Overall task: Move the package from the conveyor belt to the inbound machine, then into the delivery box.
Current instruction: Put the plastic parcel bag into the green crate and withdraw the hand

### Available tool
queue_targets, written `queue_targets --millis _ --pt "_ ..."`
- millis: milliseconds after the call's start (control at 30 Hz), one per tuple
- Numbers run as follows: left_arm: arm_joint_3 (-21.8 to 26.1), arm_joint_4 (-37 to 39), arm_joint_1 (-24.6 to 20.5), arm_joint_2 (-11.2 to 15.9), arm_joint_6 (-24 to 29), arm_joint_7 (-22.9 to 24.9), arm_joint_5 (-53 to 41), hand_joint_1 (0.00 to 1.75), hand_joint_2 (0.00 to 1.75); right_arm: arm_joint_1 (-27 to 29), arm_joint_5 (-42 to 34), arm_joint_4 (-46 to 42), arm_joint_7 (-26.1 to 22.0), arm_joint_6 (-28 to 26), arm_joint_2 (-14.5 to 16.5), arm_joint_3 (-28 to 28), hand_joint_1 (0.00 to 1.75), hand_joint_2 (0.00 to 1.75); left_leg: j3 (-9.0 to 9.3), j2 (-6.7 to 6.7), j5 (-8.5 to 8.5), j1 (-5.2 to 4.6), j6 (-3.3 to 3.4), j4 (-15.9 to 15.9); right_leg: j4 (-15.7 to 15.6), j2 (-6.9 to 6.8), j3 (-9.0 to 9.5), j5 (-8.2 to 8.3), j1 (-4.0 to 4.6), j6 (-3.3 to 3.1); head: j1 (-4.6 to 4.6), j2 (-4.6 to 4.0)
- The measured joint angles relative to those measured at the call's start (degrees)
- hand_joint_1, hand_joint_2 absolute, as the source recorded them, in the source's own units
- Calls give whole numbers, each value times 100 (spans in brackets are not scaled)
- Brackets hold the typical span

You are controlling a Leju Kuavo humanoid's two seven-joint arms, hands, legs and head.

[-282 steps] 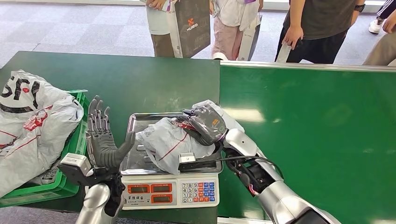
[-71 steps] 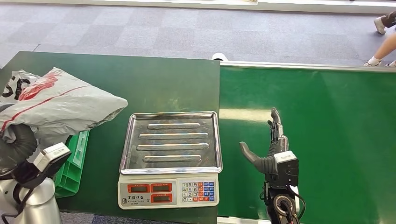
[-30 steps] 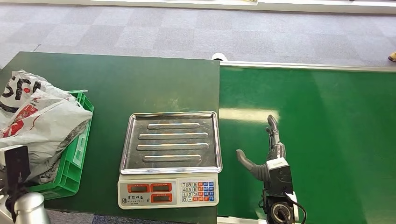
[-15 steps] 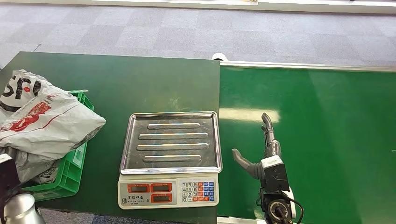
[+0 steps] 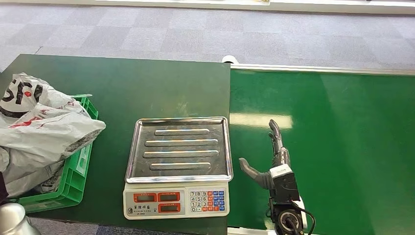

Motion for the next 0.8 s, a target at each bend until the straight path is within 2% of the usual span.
queue_targets --millis 167,800 --pt "-22 -328 22 -98 0 0 -41 0 175 -1 0 36 -19 0 0 32 0 175 0 0 0 0 0 0 1 0 0 0 1 0 1 0" --pt "-24 -432 38 -152 0 0 -41 0 175 -1 0 52 -19 0 0 34 0 175 1 0 0 0 0 0 0 0 1 0 0 0 0 0"
